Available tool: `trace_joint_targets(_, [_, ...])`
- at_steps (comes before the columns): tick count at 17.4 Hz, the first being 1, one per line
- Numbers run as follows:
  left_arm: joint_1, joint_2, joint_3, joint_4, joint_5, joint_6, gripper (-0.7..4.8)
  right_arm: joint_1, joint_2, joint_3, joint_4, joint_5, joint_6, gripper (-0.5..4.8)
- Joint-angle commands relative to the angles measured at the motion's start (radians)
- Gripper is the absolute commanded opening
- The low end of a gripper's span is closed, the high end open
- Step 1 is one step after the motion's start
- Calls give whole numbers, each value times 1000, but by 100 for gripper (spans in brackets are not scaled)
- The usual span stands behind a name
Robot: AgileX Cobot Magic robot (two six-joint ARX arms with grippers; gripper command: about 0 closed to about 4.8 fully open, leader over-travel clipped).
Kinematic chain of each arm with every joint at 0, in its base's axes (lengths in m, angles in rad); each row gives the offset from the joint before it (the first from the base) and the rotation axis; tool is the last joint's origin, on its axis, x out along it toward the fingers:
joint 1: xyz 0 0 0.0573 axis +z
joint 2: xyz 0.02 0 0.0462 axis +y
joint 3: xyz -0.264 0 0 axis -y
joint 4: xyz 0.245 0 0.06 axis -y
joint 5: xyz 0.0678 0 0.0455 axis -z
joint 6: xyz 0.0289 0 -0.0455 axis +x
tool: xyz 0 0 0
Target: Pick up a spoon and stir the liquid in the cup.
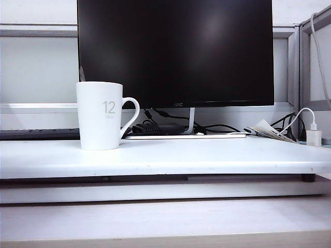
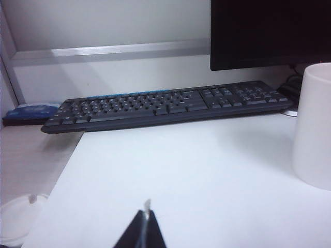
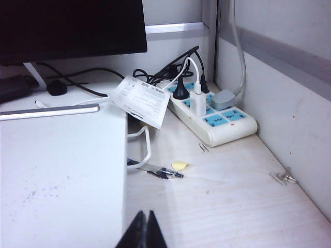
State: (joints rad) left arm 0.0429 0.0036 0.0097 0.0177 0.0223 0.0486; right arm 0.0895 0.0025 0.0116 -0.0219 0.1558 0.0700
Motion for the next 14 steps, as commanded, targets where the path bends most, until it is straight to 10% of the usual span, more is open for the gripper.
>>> trace_joint_targets(1, [2,0,1,3,-2,-3,-7,1,0,-7,0,0,-1,-1])
trace_joint_targets(6, [2,0,2,17,1,-13,3,2,0,3,17,2,4,35])
trace_joint_targets(8, [1,0,14,45,0,-135,230,2,0,45,29,0,16,356])
trace_joint_targets(9, [2,0,49,32,-2,-238,479,2,0,106,25,0,27,479])
trace_joint_targets(14, [1,11,259,-24,203,-330,479,2,56,396,1,-109,18,479])
